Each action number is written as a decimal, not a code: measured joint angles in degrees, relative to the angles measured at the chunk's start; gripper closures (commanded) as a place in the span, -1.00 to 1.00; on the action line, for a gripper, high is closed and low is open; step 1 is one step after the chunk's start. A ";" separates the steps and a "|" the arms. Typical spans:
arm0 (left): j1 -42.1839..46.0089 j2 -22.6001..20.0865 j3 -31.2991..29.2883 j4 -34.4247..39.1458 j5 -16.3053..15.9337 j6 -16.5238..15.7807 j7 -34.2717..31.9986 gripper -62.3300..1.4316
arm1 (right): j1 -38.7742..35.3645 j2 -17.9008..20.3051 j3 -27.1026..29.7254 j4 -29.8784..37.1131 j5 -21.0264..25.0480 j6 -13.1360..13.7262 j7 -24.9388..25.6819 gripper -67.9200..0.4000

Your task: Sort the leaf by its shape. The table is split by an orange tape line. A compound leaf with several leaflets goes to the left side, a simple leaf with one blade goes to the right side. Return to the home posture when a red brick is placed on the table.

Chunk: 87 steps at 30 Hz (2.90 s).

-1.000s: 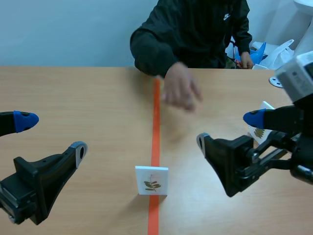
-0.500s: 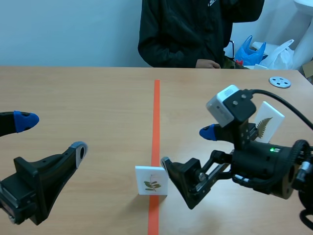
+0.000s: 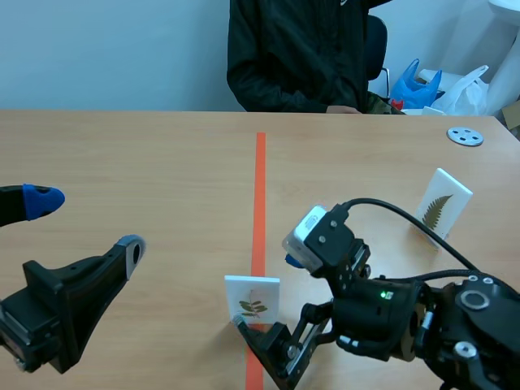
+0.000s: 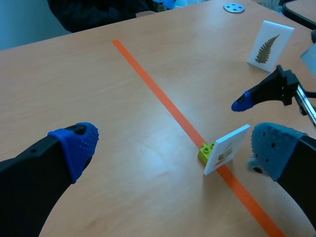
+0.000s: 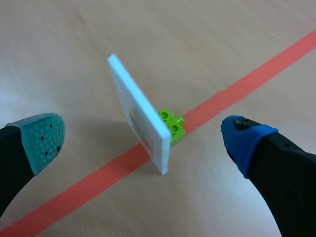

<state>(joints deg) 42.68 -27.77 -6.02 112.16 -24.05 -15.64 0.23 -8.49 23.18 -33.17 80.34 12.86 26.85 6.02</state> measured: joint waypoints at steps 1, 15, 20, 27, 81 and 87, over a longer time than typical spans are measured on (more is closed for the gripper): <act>0.00 0.00 0.00 0.00 0.00 0.00 -0.02 -1.00 | 0.35 0.00 -0.74 -1.20 -0.76 0.00 1.40 -1.00; 0.00 0.00 0.00 0.00 0.02 0.00 -0.02 -1.00 | 3.89 -5.42 -2.58 -12.52 -7.76 -2.19 10.43 -1.00; 0.00 0.00 0.00 0.00 0.02 0.00 -0.02 -1.00 | 3.85 -5.40 -2.58 -12.50 -8.39 -2.19 10.27 -0.53; 0.00 0.00 0.00 0.00 0.02 0.00 -0.02 -1.00 | 3.87 -5.42 -2.58 -12.50 -8.39 -2.93 10.45 0.06; 0.00 2.03 0.00 0.00 0.02 -0.46 -2.27 -1.00 | -1.57 -5.70 31.50 -6.86 -8.04 -1.99 6.97 0.93; 0.00 2.03 0.00 0.00 0.02 -0.44 -2.27 -1.00 | -1.62 -5.77 31.71 -11.10 -4.22 -3.28 6.99 0.93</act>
<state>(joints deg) 42.68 -25.74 -6.02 112.16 -24.03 -16.08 -2.04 -10.11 17.41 -1.45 69.23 8.64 23.57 13.02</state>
